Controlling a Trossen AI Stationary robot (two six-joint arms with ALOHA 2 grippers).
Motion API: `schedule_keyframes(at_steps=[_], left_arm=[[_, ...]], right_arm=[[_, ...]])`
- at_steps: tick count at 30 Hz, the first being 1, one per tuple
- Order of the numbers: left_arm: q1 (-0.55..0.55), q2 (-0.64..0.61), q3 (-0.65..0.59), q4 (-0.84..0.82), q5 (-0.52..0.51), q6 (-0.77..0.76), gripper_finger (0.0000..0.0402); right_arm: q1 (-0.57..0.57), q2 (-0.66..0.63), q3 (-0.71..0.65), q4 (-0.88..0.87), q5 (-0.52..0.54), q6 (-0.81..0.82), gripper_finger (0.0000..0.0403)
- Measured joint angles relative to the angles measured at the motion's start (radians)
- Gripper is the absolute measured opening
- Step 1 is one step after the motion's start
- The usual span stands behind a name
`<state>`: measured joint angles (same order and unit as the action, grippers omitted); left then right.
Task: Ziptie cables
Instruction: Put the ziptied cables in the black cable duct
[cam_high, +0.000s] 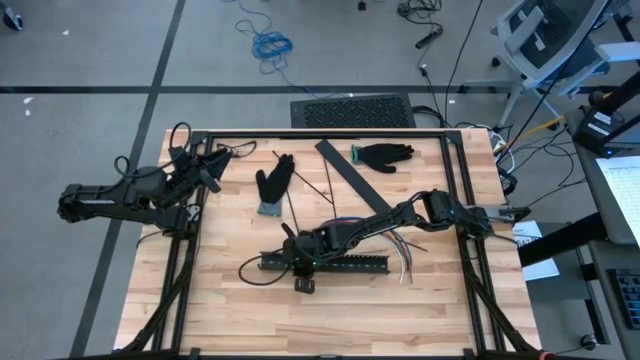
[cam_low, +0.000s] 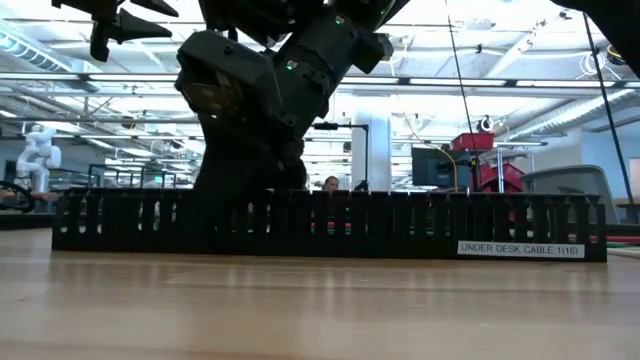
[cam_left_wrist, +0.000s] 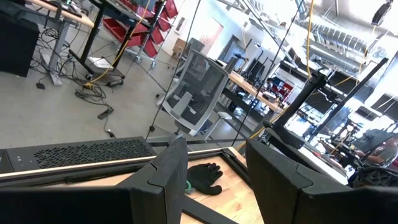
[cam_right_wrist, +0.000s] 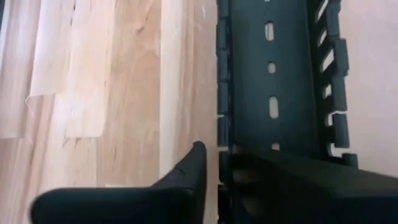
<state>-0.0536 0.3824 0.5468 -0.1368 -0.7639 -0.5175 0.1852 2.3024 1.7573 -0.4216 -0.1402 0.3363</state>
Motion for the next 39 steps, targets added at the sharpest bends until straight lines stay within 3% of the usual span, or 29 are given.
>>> schedule_keyframes(at_steps=[7, 14, 18, 21, 23, 26, 29, 35, 39], left_arm=[[0.000, 0.000, 0.000, -0.003, 0.000, 0.000, 0.0157], [0.000, 0.000, 0.000, -0.004, 0.000, 0.001, 0.0157], [0.000, 0.000, 0.000, -0.009, 0.002, -0.004, 0.0157], [0.004, 0.020, 0.001, -0.046, 0.071, -0.082, 0.0157], [0.014, 0.080, 0.001, -0.083, 0.177, -0.133, 0.0157], [0.034, 0.263, 0.001, -0.077, 0.330, -0.139, 0.0157], [0.051, 0.419, 0.000, -0.026, 0.397, -0.188, 0.0157], [0.070, 0.669, 0.049, 0.032, 0.624, -0.234, 0.0157], [0.077, 0.803, 0.109, 0.032, 0.661, -0.235, 0.0157]], right_arm=[[0.000, -0.014, -0.001, -0.007, -0.047, 0.000, 0.0145], [-0.032, -0.166, 0.035, -0.015, -0.029, -0.062, 0.0186], [-0.072, -0.293, 0.052, -0.225, 0.093, -0.167, 0.0192], [-0.098, -0.378, 0.052, -0.510, 0.221, -0.232, 0.0192], [-0.119, -0.409, 0.040, -0.688, 0.260, -0.254, 0.0192], [-0.141, -0.439, -0.004, -0.864, 0.268, -0.258, 0.0192], [-0.159, -0.501, -0.098, -0.945, 0.271, -0.224, 0.0192], [-0.193, -0.740, -0.444, -0.880, 0.308, -0.078, 0.0192], [-0.198, -0.916, -0.659, -0.764, 0.322, 0.069, 0.0192]])
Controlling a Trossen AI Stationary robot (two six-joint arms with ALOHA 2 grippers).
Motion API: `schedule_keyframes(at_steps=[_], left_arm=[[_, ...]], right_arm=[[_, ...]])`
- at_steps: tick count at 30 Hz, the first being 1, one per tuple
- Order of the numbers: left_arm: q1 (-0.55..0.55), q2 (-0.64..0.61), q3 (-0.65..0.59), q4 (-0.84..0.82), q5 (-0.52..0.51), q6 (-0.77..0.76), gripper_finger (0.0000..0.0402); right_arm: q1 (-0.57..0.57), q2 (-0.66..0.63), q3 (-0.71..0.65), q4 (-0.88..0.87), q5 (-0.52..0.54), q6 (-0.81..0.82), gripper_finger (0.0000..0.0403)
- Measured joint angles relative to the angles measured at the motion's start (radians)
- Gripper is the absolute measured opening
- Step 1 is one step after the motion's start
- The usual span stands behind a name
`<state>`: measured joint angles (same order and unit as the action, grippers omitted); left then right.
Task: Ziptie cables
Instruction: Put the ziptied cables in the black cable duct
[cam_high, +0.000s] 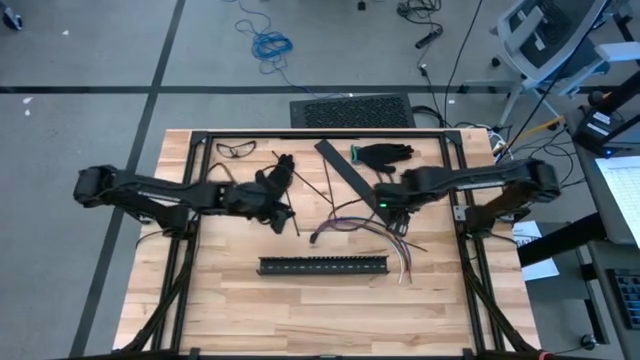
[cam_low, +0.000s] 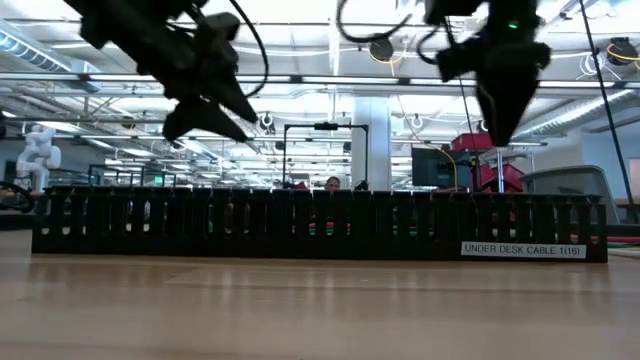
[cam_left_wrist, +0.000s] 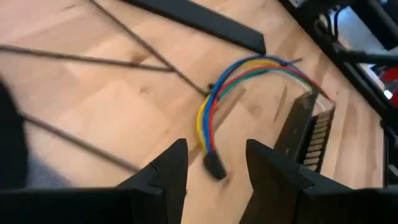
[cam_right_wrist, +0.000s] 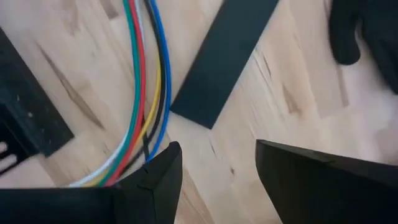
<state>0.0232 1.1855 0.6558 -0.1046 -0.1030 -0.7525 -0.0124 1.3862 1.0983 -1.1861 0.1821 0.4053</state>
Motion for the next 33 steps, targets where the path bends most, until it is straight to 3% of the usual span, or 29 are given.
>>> schedule_keyframes(at_steps=[3, 10, 16, 19, 23, 27, 33], left_arm=[[0.001, 0.105, 0.080, 0.010, 0.025, 0.001, 0.0157], [0.024, 0.429, 0.422, -0.318, -0.012, -0.001, 0.0157], [0.022, 0.679, 0.757, -0.534, -0.033, -0.038, 0.0157], [0.009, 0.774, 0.863, -0.687, -0.034, -0.053, 0.0157], [-0.022, 0.820, 0.936, -0.788, -0.036, -0.079, 0.0157], [-0.043, 0.829, 0.936, -0.782, -0.017, -0.153, 0.0157], [-0.065, 0.851, 0.936, -0.777, 0.052, -0.132, 0.0157]], right_arm=[[0.006, -0.124, -0.139, 0.082, 0.005, 0.037, 0.0192], [0.007, -0.334, -0.352, 0.205, 0.010, 0.013, 0.0192], [0.007, -0.441, -0.387, 0.232, 0.002, -0.046, 0.0192], [0.007, -0.486, -0.387, 0.235, 0.003, -0.058, 0.0192], [0.005, -0.538, -0.386, 0.234, 0.006, -0.058, 0.0192], [0.005, -0.567, -0.386, 0.238, 0.009, -0.060, 0.0192], [0.005, -0.570, -0.386, 0.249, 0.010, -0.078, 0.0192]])
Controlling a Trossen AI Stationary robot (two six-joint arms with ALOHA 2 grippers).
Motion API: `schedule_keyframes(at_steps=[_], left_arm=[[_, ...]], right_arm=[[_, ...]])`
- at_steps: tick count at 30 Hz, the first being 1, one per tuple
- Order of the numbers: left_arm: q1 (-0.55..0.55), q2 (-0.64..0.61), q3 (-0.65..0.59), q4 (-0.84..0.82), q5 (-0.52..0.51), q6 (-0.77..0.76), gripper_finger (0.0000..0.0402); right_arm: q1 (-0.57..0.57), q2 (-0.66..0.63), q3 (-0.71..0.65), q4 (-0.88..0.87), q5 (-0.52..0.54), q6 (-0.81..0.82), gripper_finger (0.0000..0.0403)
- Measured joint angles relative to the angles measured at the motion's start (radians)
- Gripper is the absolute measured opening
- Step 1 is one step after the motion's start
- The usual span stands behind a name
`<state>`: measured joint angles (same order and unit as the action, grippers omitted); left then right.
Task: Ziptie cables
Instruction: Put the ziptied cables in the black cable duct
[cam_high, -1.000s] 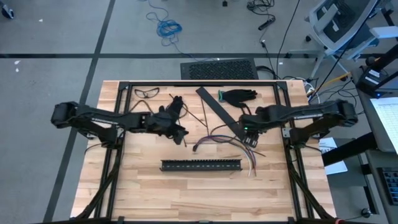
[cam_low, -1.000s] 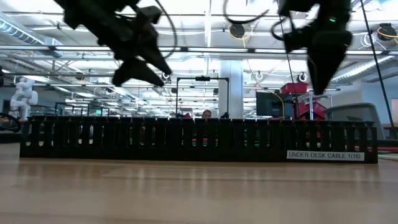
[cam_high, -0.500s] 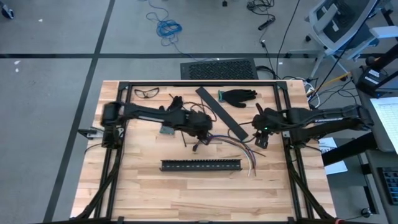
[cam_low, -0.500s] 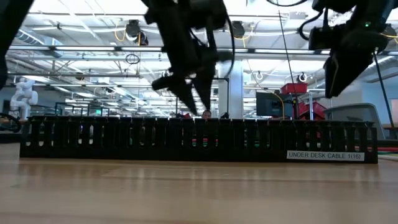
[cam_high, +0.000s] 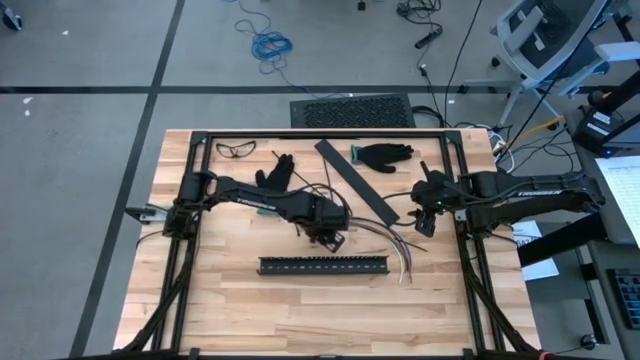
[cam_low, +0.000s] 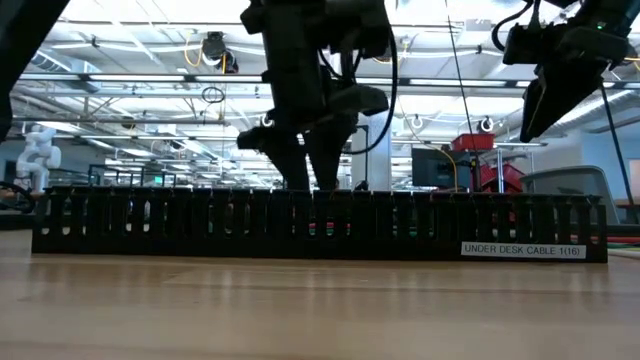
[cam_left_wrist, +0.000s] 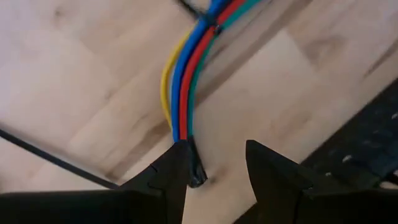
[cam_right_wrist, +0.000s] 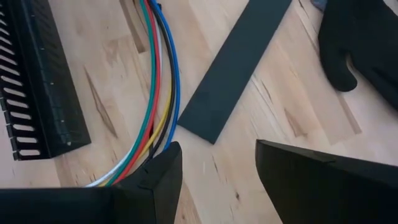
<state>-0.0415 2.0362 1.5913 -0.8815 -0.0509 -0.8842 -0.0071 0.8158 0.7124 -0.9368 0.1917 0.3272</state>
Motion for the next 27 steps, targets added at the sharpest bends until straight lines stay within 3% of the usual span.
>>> schedule_keyframes(at_steps=[8, 16, 27], left_arm=[[0.002, 0.000, 0.000, -0.067, -0.003, -0.026, 0.0157], [0.003, 0.037, -0.001, -0.033, 0.062, -0.027, 0.0157], [0.002, 0.118, 0.004, -0.046, 0.055, -0.025, 0.0157]], right_arm=[[0.000, 0.000, 0.000, 0.005, -0.004, -0.007, 0.0192], [0.000, 0.000, 0.001, 0.005, -0.005, -0.007, 0.0192], [0.000, 0.000, 0.001, 0.006, -0.006, -0.003, 0.0192]])
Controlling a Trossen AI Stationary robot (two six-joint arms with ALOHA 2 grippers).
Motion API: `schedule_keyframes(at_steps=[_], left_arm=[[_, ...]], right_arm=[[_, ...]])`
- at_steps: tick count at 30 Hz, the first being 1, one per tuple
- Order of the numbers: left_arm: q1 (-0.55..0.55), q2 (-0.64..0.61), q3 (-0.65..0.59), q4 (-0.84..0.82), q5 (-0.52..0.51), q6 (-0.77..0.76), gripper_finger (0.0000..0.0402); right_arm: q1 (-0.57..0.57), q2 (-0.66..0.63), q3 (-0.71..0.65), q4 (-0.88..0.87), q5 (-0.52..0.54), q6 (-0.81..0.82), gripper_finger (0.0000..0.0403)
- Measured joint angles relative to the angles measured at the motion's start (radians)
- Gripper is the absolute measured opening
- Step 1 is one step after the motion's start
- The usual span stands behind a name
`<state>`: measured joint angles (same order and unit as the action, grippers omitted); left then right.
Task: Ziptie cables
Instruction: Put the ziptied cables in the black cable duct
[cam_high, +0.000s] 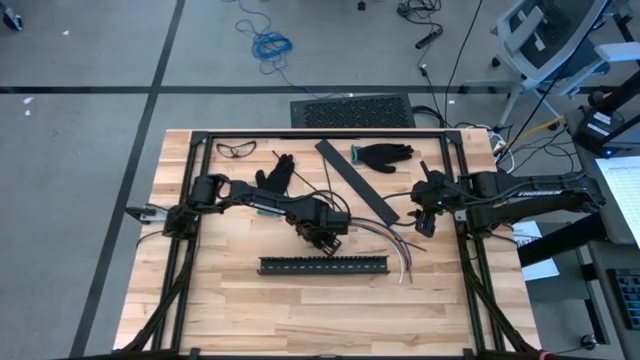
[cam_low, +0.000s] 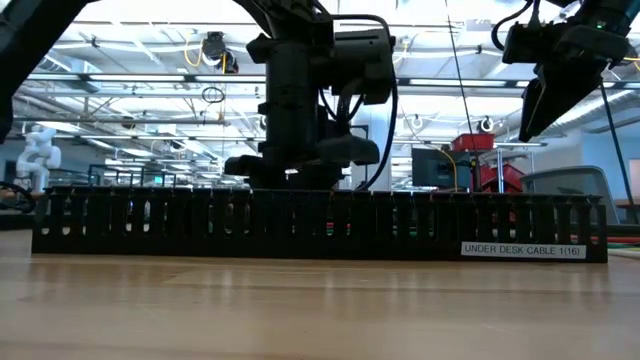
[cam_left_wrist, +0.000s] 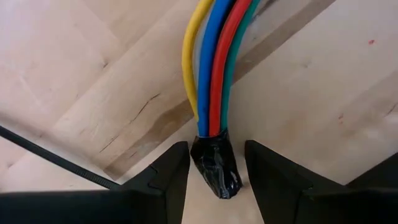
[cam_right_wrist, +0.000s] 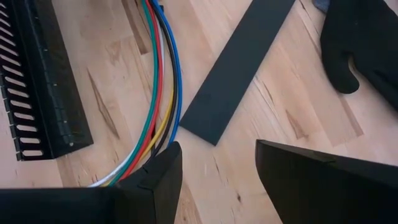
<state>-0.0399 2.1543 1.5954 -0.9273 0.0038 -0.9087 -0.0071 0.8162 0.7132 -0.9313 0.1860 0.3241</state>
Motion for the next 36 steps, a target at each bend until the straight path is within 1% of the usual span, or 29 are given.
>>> schedule_keyframes(at_steps=[3, 5, 6, 9, 10, 13, 15, 20, 22, 24, 26, 30, 32, 36], left_arm=[[0.000, 0.019, 0.000, 0.003, -0.004, 0.024, 0.0156], [0.000, 0.021, 0.000, 0.003, -0.004, 0.053, 0.0139], [0.000, 0.021, 0.000, 0.005, -0.005, 0.056, 0.0120], [0.002, 0.015, -0.001, -0.003, -0.013, 0.060, 0.0038], [0.002, 0.015, -0.003, 0.001, -0.020, 0.068, 0.0027], [0.002, 0.017, 0.018, -0.032, -0.013, 0.116, 0.0027], [0.003, 0.017, 0.051, -0.073, 0.000, 0.153, 0.0027], [0.010, 0.029, 0.193, -0.194, -0.021, 0.239, 0.0020], [0.017, 0.021, 0.255, -0.219, -0.041, 0.264, 0.0001], [0.024, 0.021, 0.309, -0.294, -0.061, 0.295, 0.0004], [0.030, 0.023, 0.348, -0.307, -0.084, 0.318, 0.0004], [0.049, 0.021, 0.392, -0.351, -0.110, 0.358, 0.0004], [0.060, 0.021, 0.393, -0.366, -0.112, 0.379, 0.0003], [0.073, 0.021, 0.393, -0.409, -0.114, 0.400, 0.0002]], right_arm=[[0.000, 0.000, 0.000, 0.000, -0.002, 0.000, 0.0192], [0.000, 0.000, 0.000, 0.000, -0.003, 0.000, 0.0192], [0.000, 0.000, 0.000, 0.001, -0.002, 0.000, 0.0192], [0.000, 0.000, 0.000, 0.001, -0.002, 0.000, 0.0192], [0.000, 0.000, 0.000, 0.001, -0.003, 0.002, 0.0192], [0.000, 0.000, 0.000, 0.030, -0.005, 0.018, 0.0192], [0.000, 0.000, 0.000, 0.080, -0.012, 0.039, 0.0192], [0.000, 0.000, 0.000, 0.257, -0.073, 0.087, 0.0192], [0.000, 0.000, 0.000, 0.312, -0.097, 0.113, 0.0192], [0.000, 0.004, 0.000, 0.341, -0.108, 0.122, 0.0192], [0.000, 0.020, 0.000, 0.338, -0.093, 0.109, 0.0192], [0.000, 0.074, 0.000, 0.354, -0.020, 0.060, 0.0192], [0.000, 0.113, 0.000, 0.389, -0.009, 0.034, 0.0192], [0.000, 0.184, 0.000, 0.380, -0.005, 0.029, 0.0192]])
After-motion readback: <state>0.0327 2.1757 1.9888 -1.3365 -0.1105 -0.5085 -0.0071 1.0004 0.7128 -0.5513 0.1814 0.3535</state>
